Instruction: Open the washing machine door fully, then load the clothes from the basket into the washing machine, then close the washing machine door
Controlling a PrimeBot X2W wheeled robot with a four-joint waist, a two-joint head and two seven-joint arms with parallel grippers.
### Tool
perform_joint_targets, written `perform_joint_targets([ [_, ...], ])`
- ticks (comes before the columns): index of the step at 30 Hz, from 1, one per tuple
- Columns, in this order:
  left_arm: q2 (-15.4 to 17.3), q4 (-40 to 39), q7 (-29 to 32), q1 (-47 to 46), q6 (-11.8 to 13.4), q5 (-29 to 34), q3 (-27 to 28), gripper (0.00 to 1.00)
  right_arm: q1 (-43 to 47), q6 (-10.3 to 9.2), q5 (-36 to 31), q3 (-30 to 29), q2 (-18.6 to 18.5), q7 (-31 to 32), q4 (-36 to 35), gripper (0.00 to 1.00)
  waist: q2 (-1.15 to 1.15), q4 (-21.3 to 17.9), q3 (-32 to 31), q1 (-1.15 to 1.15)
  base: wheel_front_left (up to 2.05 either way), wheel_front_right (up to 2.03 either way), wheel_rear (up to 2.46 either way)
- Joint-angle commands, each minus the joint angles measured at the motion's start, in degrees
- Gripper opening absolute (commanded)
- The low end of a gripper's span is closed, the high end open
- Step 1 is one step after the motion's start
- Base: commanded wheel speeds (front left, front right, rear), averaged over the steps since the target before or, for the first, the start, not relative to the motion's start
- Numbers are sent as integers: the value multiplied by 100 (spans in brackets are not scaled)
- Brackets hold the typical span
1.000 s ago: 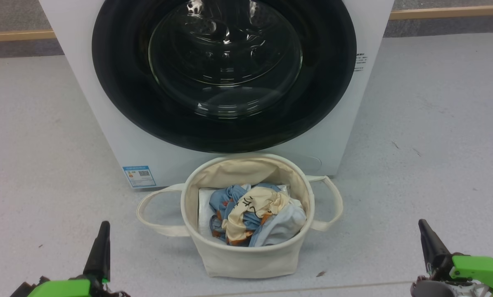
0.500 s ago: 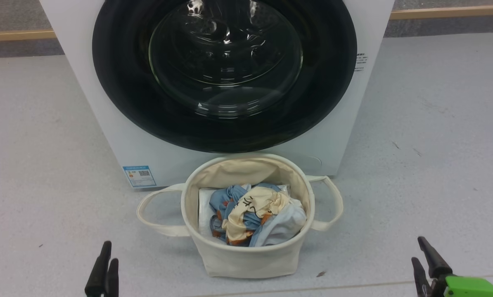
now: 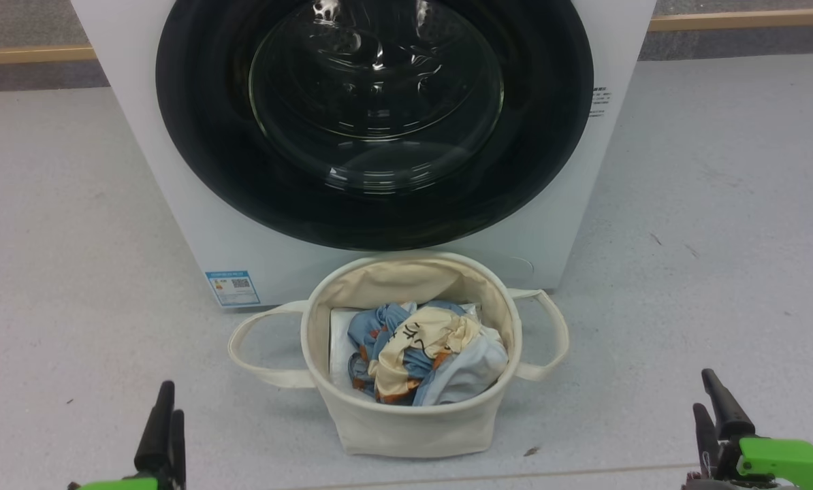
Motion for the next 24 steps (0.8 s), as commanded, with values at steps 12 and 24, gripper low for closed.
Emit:
perform_joint_targets([
  [12,47,-296,-224,-483,84,593,347,100,-551,27,-834,-151,-40,-256,-233,100,0,12,10,-1,0,0,0],
  [24,52,-734,-426,-641,309,1209,467,100,-837,37,-1942,-46,-46,-457,-732,100,0,30,33,-1,0,0,0],
])
